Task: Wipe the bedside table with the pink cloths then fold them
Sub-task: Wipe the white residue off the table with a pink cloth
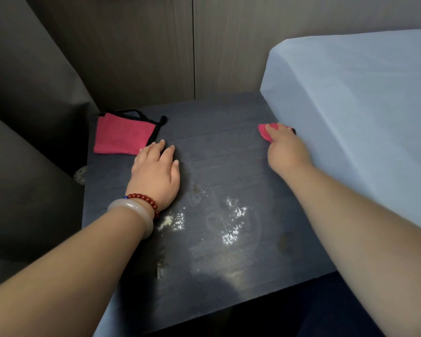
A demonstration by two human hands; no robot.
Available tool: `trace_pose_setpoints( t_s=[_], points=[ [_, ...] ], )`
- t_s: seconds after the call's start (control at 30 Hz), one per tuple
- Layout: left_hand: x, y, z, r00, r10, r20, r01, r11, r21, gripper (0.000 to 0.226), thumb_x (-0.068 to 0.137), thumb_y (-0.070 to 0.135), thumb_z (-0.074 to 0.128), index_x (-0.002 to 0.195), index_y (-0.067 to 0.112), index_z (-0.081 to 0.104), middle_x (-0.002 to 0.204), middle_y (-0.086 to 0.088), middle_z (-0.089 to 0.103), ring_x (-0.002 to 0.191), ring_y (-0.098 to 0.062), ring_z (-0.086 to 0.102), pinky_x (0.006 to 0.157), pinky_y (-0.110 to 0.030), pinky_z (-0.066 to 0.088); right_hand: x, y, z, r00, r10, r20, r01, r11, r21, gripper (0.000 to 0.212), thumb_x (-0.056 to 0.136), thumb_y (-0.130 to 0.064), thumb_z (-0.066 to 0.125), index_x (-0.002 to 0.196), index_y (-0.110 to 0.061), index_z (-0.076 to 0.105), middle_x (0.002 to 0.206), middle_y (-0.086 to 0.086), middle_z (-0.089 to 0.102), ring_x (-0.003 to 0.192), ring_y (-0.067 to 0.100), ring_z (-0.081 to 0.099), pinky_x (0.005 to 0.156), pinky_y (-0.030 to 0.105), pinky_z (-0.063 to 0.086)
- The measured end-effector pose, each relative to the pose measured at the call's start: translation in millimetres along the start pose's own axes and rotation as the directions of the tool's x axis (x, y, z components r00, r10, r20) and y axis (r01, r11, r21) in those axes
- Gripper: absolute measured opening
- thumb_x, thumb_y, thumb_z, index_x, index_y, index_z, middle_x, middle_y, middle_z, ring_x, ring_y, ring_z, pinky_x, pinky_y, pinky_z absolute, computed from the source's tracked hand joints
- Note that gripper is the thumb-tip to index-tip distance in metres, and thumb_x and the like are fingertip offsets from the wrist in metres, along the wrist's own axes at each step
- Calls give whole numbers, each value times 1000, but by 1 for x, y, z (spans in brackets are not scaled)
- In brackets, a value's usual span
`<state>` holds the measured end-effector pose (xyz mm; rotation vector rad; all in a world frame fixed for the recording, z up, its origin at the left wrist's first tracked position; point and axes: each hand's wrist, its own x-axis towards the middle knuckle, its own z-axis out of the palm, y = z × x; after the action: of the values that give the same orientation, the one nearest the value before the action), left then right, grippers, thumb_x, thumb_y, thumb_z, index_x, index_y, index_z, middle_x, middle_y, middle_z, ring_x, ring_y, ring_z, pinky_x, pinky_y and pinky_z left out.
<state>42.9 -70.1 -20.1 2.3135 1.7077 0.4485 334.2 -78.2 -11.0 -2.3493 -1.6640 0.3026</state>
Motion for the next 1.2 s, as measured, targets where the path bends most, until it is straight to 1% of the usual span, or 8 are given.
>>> trace_pose_setpoints(
  t_s=[0.13, 0.3, 0.53, 0.7, 0.83, 0.93, 1.1, 1.2],
  points=[
    [1, -2, 1, 1000, 5, -7, -5, 1000, -8, 49, 97, 33, 33, 137, 11, 49, 148, -13, 41, 138, -32, 29, 116, -48, 20, 11, -7, 1, 1000, 15, 5, -14, 999, -41, 67, 86, 1, 41, 149, -19, 30, 158, 13, 17, 144, 32, 17, 117, 37, 16],
    [1, -2, 1, 1000, 5, -11, -5, 1000, 0, 46, 98, 31, 37, 137, 10, 49, 148, -14, 40, 138, -33, 29, 116, -48, 19, -31, -46, 29, 953, -303, -16, 303, 952, 48, 66, 85, 3, 41, 147, -20, 35, 158, 10, 20, 146, 30, 14, 119, 39, 9],
    [2, -2, 1, 1000, 7, -2, -7, 1000, 12, 45, 99, 30, 35, 139, 11, 48, 150, -12, 39, 140, -31, 27, 117, -47, 19, 38, -66, 19, 996, -68, 52, 72, 995, -65, 71, 82, 0, 47, 148, -21, 30, 159, 13, 16, 143, 36, 15, 115, 40, 16],
    [2, -1, 0, 1000, 8, -5, -8, 1000, 9, 48, 98, 31, 33, 138, 10, 49, 148, -14, 40, 139, -33, 29, 116, -46, 18, -53, -58, 32, 919, -393, 23, 385, 910, 154, 65, 84, 4, 44, 142, -24, 42, 156, 6, 26, 146, 27, 18, 119, 33, 13],
    [1, 0, 1, 1000, 11, -5, -10, 1000, 10, 46, 99, 29, 35, 138, 8, 49, 148, -16, 40, 138, -35, 29, 116, -47, 18, -55, 14, 8, 990, -140, -20, 141, 987, 71, 67, 84, 6, 43, 141, -28, 43, 156, 7, 28, 144, 28, 23, 117, 35, 19],
    [0, -1, 2, 1000, 13, -28, -13, 1000, 2, 52, 93, 33, 33, 134, 6, 53, 145, -18, 44, 135, -39, 33, 114, -51, 22, -50, 10, -4, 999, 7, -48, -8, 1000, -17, 66, 82, 3, 42, 144, -19, 39, 154, 16, 28, 140, 33, 26, 113, 34, 21],
    [-3, 2, -1, 999, 5, -34, -5, 1000, -4, 42, 97, 25, 42, 133, 7, 54, 142, -17, 45, 132, -37, 35, 112, -51, 25, -122, -50, 31, 935, -352, 42, 343, 928, 149, 63, 81, 1, 43, 141, -19, 45, 153, 11, 31, 144, 31, 23, 118, 33, 14],
    [-4, 0, -2, 1000, 30, 1, -30, 999, 35, 43, 98, 27, 40, 137, 11, 51, 143, -12, 44, 133, -32, 33, 112, -48, 24, -112, -16, 18, 957, -291, 2, 287, 946, 149, 63, 81, 4, 42, 138, -19, 50, 152, 12, 34, 143, 31, 26, 119, 38, 18]
  ],
)
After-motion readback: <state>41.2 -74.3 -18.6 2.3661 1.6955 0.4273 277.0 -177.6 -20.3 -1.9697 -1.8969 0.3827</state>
